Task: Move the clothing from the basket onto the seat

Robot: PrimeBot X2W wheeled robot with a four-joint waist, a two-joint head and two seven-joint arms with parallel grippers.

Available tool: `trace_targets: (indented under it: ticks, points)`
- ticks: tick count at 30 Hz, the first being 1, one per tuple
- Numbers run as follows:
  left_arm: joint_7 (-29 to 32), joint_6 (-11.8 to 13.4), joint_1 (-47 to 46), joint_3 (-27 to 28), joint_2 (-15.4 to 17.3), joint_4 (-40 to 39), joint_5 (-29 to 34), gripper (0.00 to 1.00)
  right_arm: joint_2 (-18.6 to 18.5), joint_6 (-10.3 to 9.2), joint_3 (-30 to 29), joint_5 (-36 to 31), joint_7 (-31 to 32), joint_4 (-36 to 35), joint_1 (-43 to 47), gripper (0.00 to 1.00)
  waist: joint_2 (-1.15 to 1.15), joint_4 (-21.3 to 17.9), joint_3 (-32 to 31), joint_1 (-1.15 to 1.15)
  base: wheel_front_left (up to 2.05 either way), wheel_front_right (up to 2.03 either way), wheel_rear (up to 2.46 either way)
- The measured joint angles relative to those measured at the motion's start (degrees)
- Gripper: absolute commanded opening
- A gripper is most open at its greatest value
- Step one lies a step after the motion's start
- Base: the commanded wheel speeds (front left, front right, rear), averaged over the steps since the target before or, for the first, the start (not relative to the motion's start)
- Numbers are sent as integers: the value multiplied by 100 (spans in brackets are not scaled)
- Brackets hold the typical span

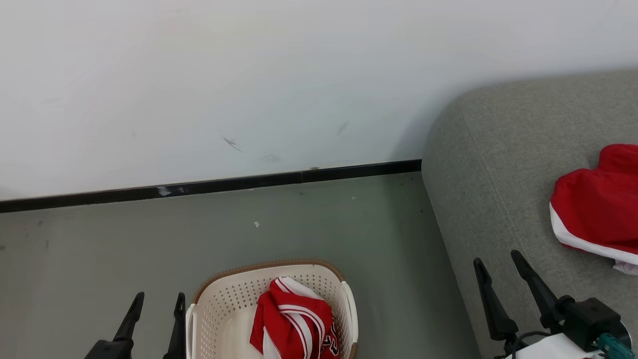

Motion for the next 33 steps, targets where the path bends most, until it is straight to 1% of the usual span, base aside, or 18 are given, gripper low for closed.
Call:
trace_targets:
  ticks: [8, 18, 21, 27, 33]
  points:
    - [201, -248, -650, -389, -2, 304, 109, 100, 8, 0, -162, -83, 1, -220, 110, 100, 0, -34, 266, 0, 0, 0, 0]
    - [377, -450, -1277, -709, -143, 912, 187, 100, 14, 0, -301, -87, 1, -581, 80, 100, 0, -104, 721, 0, 0, 0, 0]
    - [425, -535, -1446, -800, -182, 1090, 300, 100, 14, 0, -348, -86, 1, -656, 69, 100, 0, -130, 882, 0, 0, 0, 0]
    - [500, -599, -1752, -931, -218, 1437, 394, 100, 19, 0, -405, -210, 1, -858, 35, 100, 0, -192, 1237, 0, 0, 0, 0]
    - [558, -649, -2168, -999, -241, 1809, 463, 100, 19, 0, -517, -205, 1, -1037, -218, 100, 0, -271, 1635, 0, 0, 0, 0]
